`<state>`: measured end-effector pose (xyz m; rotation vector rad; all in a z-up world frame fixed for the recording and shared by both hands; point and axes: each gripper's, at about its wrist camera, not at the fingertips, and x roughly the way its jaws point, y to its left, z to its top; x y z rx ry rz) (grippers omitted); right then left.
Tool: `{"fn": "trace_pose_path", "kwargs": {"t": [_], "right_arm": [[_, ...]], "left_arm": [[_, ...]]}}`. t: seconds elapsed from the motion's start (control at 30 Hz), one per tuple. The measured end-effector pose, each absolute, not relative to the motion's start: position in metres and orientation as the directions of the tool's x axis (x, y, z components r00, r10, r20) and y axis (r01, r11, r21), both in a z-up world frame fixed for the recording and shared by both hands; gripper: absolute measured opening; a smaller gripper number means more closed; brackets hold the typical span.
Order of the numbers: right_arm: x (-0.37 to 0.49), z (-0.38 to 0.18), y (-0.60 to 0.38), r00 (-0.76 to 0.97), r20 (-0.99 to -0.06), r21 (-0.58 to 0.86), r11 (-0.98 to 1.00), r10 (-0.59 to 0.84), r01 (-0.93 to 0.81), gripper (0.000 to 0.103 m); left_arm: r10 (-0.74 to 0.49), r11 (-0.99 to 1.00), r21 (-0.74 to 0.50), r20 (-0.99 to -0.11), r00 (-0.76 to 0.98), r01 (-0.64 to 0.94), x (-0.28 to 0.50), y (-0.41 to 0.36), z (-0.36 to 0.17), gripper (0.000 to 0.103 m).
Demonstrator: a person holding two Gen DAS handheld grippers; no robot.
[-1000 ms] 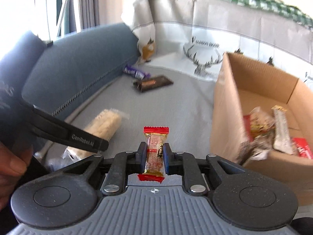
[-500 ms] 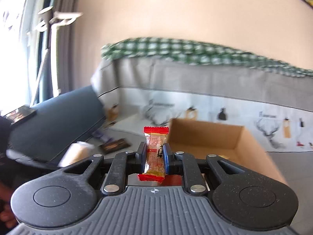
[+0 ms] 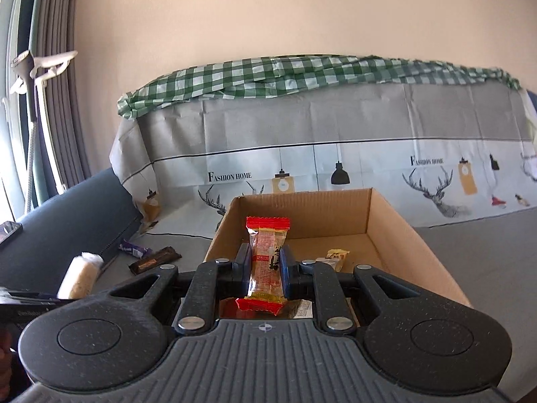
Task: Organize snacks
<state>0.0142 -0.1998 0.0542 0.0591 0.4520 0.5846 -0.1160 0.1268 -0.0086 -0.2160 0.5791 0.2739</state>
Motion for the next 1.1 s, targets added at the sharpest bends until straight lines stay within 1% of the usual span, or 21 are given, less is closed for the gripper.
{"fn": "trace_pose_path", "kwargs": {"t": [0.2,0.4,0.6,0.8,1.1], "right_arm": [[0.031,0.046,-0.207,0.729,-0.414,0.234,0.838,0.545,-0.493,0.018],[0.044,0.039,-0.211,0.740,-0.415,0.266,0.848,0.530,-0.458,0.018],[0.052,0.031,-0.208,0.722,-0.445,0.295,0.848,0.529,-0.439,0.018],[0.049,0.031,-0.209,0.721,-0.433,0.302,0.841,0.541,-0.449,0.018],[0.056,0.027,-0.208,0.708,-0.458,0.315,0.843,0.538,-0.436,0.018]], "left_arm": [[0.204,0.959,-0.047,-0.571,0.796,-0.279,-0.108,0.111,-0.012,0.040],[0.208,0.961,-0.026,-0.583,0.785,-0.274,-0.102,0.106,-0.016,0.040],[0.226,0.961,0.001,-0.583,0.780,-0.277,-0.095,0.097,-0.014,0.040],[0.229,0.948,-0.048,-0.586,0.777,-0.316,-0.091,0.087,-0.001,0.040],[0.201,0.955,-0.074,-0.550,0.810,-0.287,-0.069,0.057,0.037,0.040]]}}
